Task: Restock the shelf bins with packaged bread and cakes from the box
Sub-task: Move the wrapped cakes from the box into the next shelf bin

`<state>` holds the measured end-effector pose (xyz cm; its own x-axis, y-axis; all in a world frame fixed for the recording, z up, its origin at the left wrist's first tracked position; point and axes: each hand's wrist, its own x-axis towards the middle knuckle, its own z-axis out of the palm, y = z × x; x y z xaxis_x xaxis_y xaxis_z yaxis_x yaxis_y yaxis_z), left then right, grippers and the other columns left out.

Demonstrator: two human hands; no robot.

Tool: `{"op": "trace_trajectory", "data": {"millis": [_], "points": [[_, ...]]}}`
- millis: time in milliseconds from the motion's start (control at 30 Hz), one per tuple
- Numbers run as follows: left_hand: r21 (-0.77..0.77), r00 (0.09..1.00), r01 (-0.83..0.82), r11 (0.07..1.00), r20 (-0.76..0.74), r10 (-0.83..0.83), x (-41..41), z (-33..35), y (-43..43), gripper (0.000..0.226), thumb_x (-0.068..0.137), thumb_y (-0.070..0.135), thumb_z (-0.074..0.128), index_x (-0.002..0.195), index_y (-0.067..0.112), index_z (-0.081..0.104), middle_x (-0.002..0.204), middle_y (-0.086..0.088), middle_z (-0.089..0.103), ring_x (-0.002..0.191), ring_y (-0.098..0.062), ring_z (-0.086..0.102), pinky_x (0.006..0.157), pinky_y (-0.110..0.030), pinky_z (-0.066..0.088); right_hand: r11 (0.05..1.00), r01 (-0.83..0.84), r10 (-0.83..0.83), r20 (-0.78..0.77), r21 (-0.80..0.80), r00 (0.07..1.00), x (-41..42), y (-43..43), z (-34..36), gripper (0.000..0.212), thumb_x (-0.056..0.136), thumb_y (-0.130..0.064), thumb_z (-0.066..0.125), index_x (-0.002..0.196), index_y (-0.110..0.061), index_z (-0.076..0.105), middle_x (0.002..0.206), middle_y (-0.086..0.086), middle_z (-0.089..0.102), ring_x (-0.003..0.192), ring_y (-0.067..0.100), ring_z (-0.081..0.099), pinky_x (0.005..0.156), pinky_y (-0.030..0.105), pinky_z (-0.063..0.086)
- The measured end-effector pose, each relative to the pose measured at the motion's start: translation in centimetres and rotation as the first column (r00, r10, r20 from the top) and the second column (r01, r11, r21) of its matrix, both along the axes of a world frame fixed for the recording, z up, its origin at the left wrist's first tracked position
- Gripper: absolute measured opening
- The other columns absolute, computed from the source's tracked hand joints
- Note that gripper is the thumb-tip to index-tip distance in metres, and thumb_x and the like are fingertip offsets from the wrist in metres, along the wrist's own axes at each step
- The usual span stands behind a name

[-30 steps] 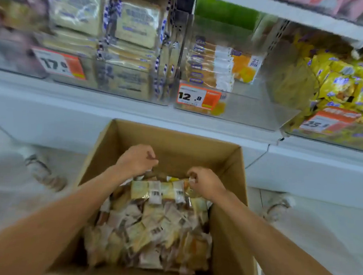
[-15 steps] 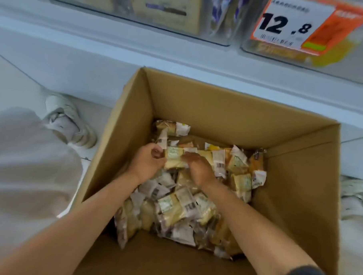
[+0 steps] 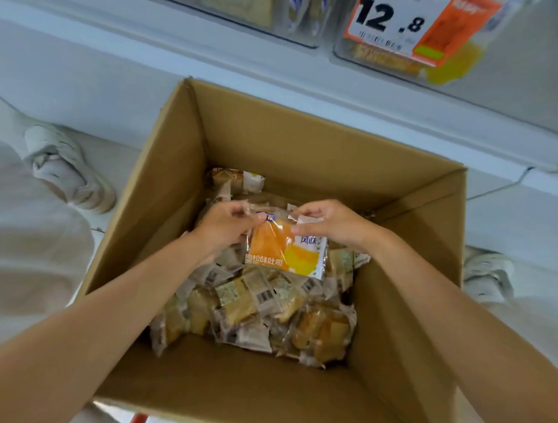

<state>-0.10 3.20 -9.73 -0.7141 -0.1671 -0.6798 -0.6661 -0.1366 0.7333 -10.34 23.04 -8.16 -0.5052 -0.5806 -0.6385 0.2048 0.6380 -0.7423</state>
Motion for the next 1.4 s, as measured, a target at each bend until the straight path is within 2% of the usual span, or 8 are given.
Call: {"op": "trace_trajectory", "data": {"millis": [167,267,633,800,1000,1200,1300,1400], "points": [[0.191,0.986,0.166,0.968,-0.007,-0.167,0.8,0.3,-0.5,0.033,0.081,0.029,0.073,0.110,0.019,0.063,0.102,-0.002,0.074,0.092,-0.018,0.071,0.085,-0.035,0.055,0.986,0.142,-0.127,0.153,-0.090,0.980,0.6,-0.3,-0.5,0.021,0.087,-0.022,0.071,0.106,-0.017,0.067,0.099,0.004,0.072,0.090,0.016,0.069,0.082,0.029,0.055],[-0.048,1.000,-0.029,0.998,0.000,0.029,1.2,-1.3,-1.8,0.031,0.083,0.023,0.077,0.108,0.008,0.065,0.103,-0.006,0.073,0.093,-0.019,0.069,0.092,-0.037,0.054,0.989,0.145,-0.142,0.088,-0.028,0.986,0.8,-0.6,-2.4,0.054,0.083,-0.032,0.074,0.131,-0.021,0.052,0.118,0.000,0.064,0.106,0.014,0.063,0.091,0.029,0.051],[-0.169,0.956,-0.292,0.941,-0.073,0.284,2.6,-2.5,-2.6,0.014,0.087,0.015,0.072,0.096,0.020,0.062,0.086,0.004,0.066,0.074,-0.007,0.063,0.058,-0.016,0.051,0.740,-0.585,0.670,-0.282,0.332,0.687,12.7,-2.3,-11.7,0.057,0.078,-0.035,0.076,0.129,-0.020,0.055,0.137,0.006,0.046,0.125,0.024,0.041,0.106,0.039,0.038],[-0.159,0.975,-0.207,0.965,-0.111,0.191,3.8,-1.9,-3.2,0.026,0.091,0.016,0.068,0.114,0.020,0.059,0.104,-0.002,0.068,0.096,-0.018,0.066,0.085,-0.033,0.055,0.900,-0.393,0.432,-0.253,0.191,0.866,9.2,-2.3,-8.3,0.024,0.099,-0.027,0.055,0.097,-0.010,0.071,0.098,0.009,0.069,0.090,0.024,0.063,0.080,0.039,0.049],[-0.063,0.991,0.020,0.998,-0.131,-0.028,2.9,2.5,-1.5,0.033,0.095,0.055,0.047,0.115,0.030,0.059,0.106,0.011,0.069,0.100,-0.006,0.063,0.089,-0.032,0.048,0.984,-0.170,0.177,-0.366,0.052,0.914,3.3,-1.9,1.8,0.042,0.101,-0.027,0.048,0.063,-0.010,0.042,0.063,0.006,0.033,0.058,0.017,0.034,0.057,0.031,0.024],[0.094,0.958,0.011,0.996,-0.286,0.016,1.6,8.2,1.4,0.046,0.078,0.036,0.077,0.116,0.013,0.066,0.104,-0.009,0.075,0.097,-0.027,0.070,0.084,-0.040,0.059,0.988,0.094,-0.133,-0.382,-0.120,0.915,1.9,-0.2,9.7,0.028,0.096,-0.033,0.058,0.107,-0.009,0.065,0.091,0.000,0.062,0.074,0.002,0.056,0.064,0.021,0.039],[0.150,0.952,-0.040,0.988,-0.295,0.084,0.6,11.6,2.1,0.042,0.086,0.038,0.067,0.117,0.010,0.066,0.108,-0.016,0.072,0.103,-0.035,0.067,0.094,-0.050,0.053,0.938,0.287,-0.322,-0.180,-0.197,0.929,1.8,1.1,12.9,0.096,0.073,-0.045,0.079,0.151,-0.030,0.024,0.133,-0.012,0.041,0.121,0.008,0.047,0.098,0.030,0.043],[0.106,0.920,0.031,0.994,-0.391,0.012,-1.1,15.7,3.5,0.036,0.090,0.042,0.060,0.106,0.011,0.068,0.087,-0.005,0.075,0.085,-0.021,0.071,0.082,-0.038,0.058,0.899,0.319,-0.334,0.001,-0.299,0.942,1.3,2.7,16.7,0.086,0.064,-0.034,0.086,0.138,-0.014,0.049,0.127,0.005,0.064,0.114,0.024,0.063,0.105,0.047,0.045]]}}
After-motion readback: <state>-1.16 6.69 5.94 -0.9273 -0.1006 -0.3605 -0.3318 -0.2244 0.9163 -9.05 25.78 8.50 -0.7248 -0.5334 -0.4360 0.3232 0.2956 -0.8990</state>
